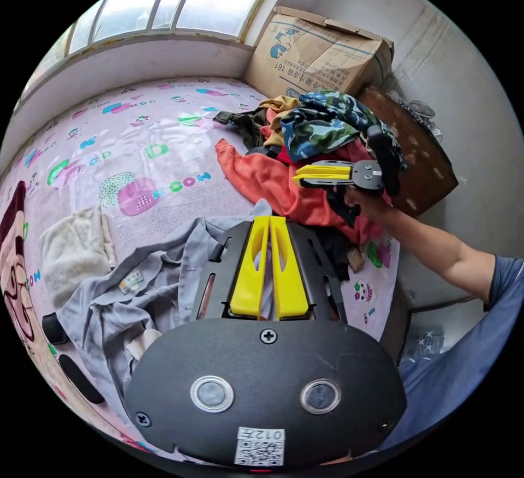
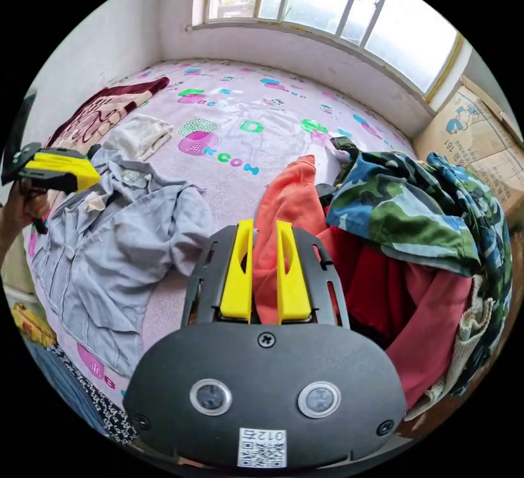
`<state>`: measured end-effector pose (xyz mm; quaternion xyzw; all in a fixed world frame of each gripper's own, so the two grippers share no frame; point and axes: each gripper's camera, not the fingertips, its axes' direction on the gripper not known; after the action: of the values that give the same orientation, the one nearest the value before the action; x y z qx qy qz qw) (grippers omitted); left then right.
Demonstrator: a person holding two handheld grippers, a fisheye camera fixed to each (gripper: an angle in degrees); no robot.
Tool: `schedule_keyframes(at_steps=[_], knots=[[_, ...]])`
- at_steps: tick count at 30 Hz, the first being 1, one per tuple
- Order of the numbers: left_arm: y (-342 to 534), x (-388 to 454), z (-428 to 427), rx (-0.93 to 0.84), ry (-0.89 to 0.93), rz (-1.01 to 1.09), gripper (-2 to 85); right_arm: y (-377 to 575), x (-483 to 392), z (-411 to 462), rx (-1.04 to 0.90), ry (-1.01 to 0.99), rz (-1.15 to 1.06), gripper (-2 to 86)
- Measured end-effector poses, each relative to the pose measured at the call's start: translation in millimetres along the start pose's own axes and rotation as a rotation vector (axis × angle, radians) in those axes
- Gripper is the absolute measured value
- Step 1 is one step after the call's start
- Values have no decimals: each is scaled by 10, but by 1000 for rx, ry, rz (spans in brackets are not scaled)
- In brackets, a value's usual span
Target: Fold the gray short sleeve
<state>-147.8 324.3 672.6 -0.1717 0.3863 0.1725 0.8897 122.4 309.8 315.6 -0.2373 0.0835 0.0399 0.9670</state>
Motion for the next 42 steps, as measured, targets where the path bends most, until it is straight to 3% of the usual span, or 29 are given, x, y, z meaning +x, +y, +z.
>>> schedule_keyframes(at_steps=[4, 7, 14, 20, 25, 37, 42], knots=[[701, 99, 37, -124, 14, 40, 4, 714, -702, -43, -40, -298, -222, 74], [1331, 252, 115, -215, -6, 19, 4, 1199, -1099, 182, -139, -428, -249, 78], [2525, 471, 251, -299, -59, -171, 4, 1290, -1204, 481, -173, -462, -194, 89], [2908, 461, 401, -298, -98, -277, 5, 1149, -1272, 592, -246, -523, -224, 65], [2945, 316, 573, -295, -92, -371, 5, 1270, -1495, 206, -198, -387, -290, 12], [3088, 60, 851, -209, 84, -625, 35, 1945, -2059, -844, -161, -230, -323, 1], [3222, 14, 1064, -310, 87, -662, 46, 2227, -2195, -981, -192, -185, -296, 1]])
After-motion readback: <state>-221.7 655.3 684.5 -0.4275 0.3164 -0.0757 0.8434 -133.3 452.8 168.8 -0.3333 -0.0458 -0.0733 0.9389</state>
